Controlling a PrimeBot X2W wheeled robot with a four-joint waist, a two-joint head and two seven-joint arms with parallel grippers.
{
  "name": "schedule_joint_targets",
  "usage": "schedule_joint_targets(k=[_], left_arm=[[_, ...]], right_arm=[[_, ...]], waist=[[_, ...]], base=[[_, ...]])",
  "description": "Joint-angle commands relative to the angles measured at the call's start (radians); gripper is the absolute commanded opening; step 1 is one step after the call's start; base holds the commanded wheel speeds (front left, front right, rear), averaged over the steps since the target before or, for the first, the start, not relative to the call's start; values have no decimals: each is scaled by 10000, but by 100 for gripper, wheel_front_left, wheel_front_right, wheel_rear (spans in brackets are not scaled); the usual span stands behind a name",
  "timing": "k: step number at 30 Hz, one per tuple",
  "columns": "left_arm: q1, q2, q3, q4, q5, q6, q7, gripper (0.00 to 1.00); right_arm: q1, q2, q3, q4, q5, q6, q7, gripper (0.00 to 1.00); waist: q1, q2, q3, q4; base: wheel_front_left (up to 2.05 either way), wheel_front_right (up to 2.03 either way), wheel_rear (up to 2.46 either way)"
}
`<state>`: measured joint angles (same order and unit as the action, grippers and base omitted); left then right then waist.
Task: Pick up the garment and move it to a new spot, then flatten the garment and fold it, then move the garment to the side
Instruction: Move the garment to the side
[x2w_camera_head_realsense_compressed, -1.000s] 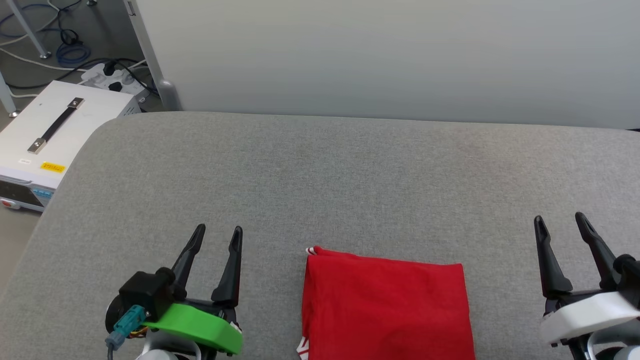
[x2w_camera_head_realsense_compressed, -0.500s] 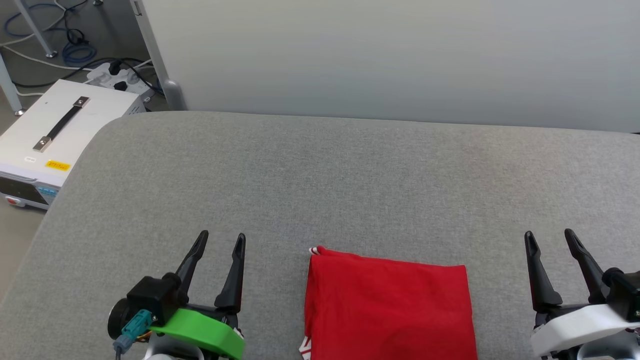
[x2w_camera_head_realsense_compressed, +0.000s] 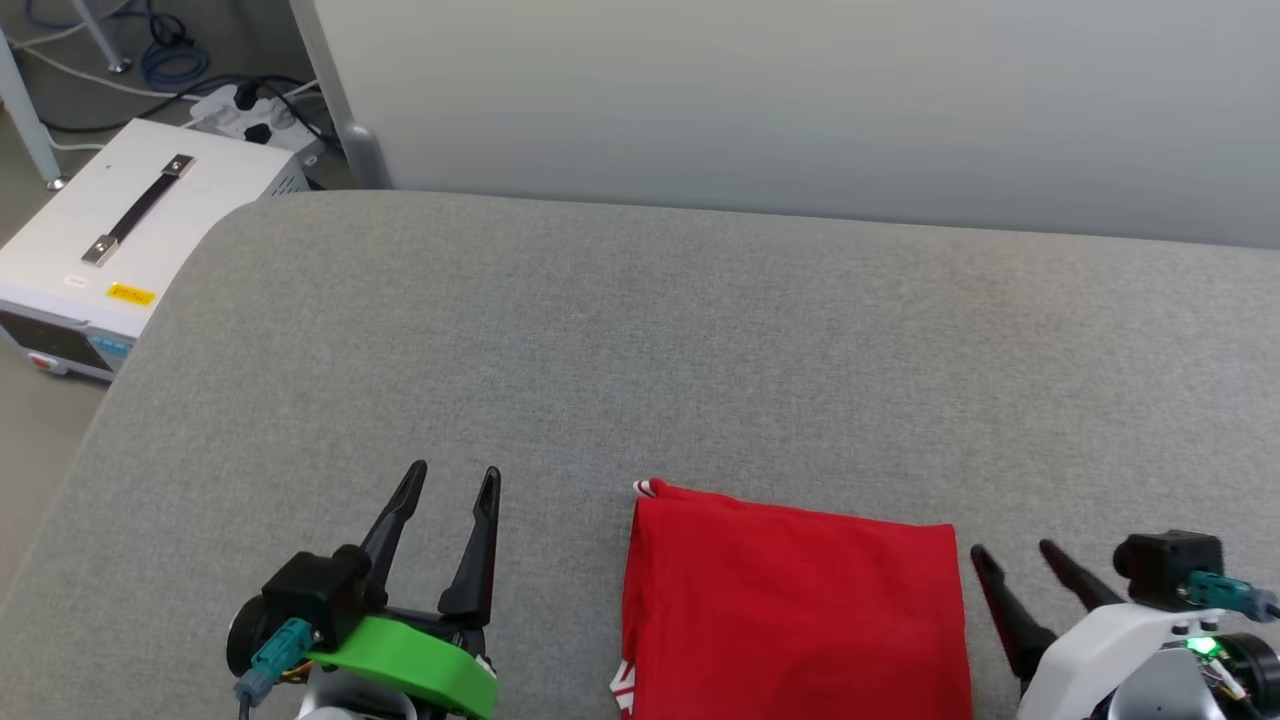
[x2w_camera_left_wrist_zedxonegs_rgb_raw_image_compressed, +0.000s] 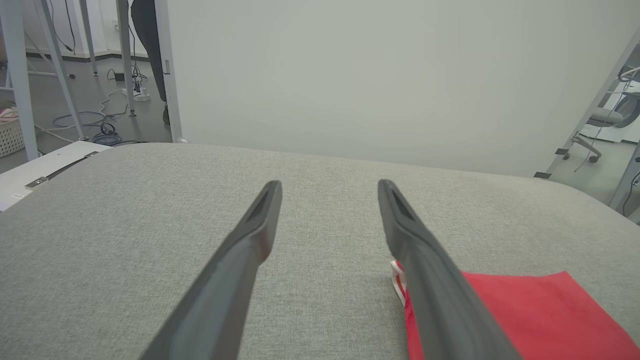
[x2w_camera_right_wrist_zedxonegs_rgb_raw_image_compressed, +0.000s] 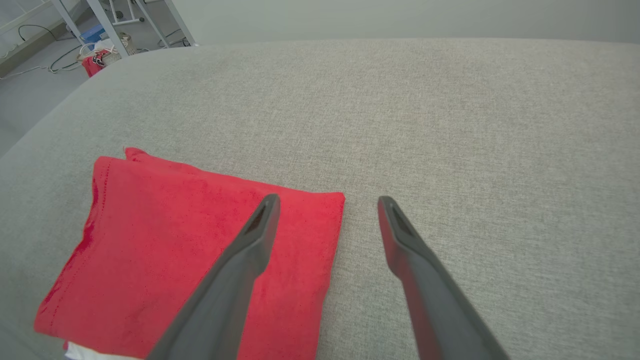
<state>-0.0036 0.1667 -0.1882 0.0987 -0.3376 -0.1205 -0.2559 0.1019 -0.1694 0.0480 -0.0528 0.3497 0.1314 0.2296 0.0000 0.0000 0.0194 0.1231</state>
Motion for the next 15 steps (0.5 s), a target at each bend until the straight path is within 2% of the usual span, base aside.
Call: schedule_joint_targets(k=[1,7,15], left_arm=[[-126,-42,14,6,109,-63,-59,100],[-340,-97,-4,2,137,-84,-59,100],[-570,-158,-17,13,168,-96,-59,100]], right_arm=[[25,-52,93,39,135,-7,494,100],[-161,321,-107,415,132,-7,2376,100],[-406,822,-406,918,-206,-7,3592,100]], waist=[[0,0,220,154],[0,0,658,459],[0,0,1073,822]], base=[[0,0,0],[0,0,0],[0,0,0]])
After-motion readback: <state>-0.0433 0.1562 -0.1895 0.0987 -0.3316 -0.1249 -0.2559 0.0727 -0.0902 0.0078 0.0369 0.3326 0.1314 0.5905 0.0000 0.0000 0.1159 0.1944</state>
